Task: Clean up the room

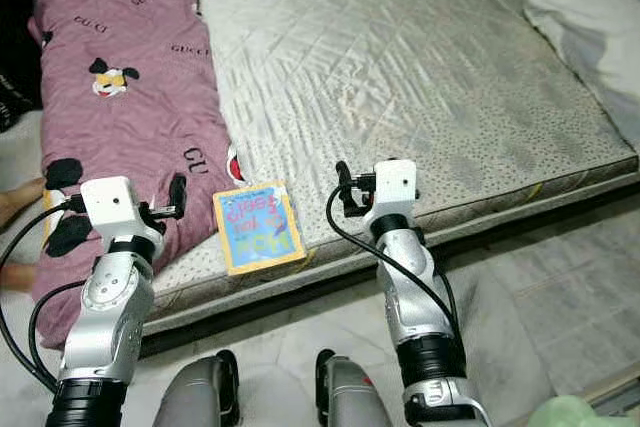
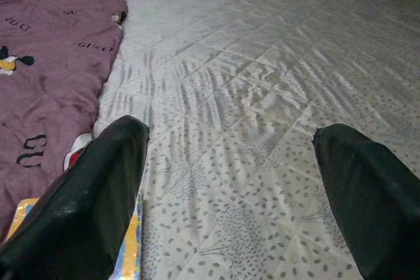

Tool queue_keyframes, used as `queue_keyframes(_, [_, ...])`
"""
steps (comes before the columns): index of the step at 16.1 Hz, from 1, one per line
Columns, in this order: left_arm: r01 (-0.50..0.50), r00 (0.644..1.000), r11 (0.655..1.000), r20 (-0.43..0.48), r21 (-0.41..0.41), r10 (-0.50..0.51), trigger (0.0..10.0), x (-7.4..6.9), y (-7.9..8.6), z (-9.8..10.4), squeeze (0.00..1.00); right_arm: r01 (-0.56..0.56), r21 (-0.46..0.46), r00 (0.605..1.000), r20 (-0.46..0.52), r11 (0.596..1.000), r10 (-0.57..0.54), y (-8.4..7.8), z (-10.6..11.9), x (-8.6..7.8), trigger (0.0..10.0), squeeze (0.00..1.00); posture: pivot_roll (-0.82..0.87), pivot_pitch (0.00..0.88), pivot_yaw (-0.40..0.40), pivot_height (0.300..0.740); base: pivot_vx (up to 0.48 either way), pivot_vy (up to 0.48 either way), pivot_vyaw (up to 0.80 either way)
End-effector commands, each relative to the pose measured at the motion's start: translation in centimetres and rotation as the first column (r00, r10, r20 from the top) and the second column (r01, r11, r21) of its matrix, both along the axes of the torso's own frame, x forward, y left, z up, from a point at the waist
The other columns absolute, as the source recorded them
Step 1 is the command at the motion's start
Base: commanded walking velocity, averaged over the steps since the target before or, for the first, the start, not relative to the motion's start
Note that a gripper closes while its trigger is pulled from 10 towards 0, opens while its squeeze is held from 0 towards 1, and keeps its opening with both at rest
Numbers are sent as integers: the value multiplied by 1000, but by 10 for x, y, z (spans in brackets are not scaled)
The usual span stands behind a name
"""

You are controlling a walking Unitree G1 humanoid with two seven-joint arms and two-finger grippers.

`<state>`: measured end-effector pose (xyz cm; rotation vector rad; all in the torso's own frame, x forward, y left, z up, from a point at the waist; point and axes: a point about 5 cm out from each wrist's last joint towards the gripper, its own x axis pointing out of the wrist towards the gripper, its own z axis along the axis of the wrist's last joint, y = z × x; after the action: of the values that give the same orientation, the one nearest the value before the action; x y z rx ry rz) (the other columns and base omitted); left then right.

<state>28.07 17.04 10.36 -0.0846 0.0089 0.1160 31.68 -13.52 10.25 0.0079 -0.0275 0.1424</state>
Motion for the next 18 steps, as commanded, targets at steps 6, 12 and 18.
queue_keyframes(6, [-14,1000,1000,-18,11,14,10000,-4,0,-4,0,-4,-3,1000,-3,1000,4,1,1,0,10000,0,69,255,-14,740,0,0,0])
queue_keyframes(12, [-15,1000,1000,-19,15,15,10000,-4,-1,-3,0,-15,-2,1000,-5,1000,15,2,2,1,10000,0,69,252,-18,740,0,0,0])
queue_keyframes(18, [-14,1000,1000,-18,13,15,10000,-3,-2,-4,0,-21,0,1000,-2,1000,21,4,2,2,10000,0,68,240,-16,740,0,0,0])
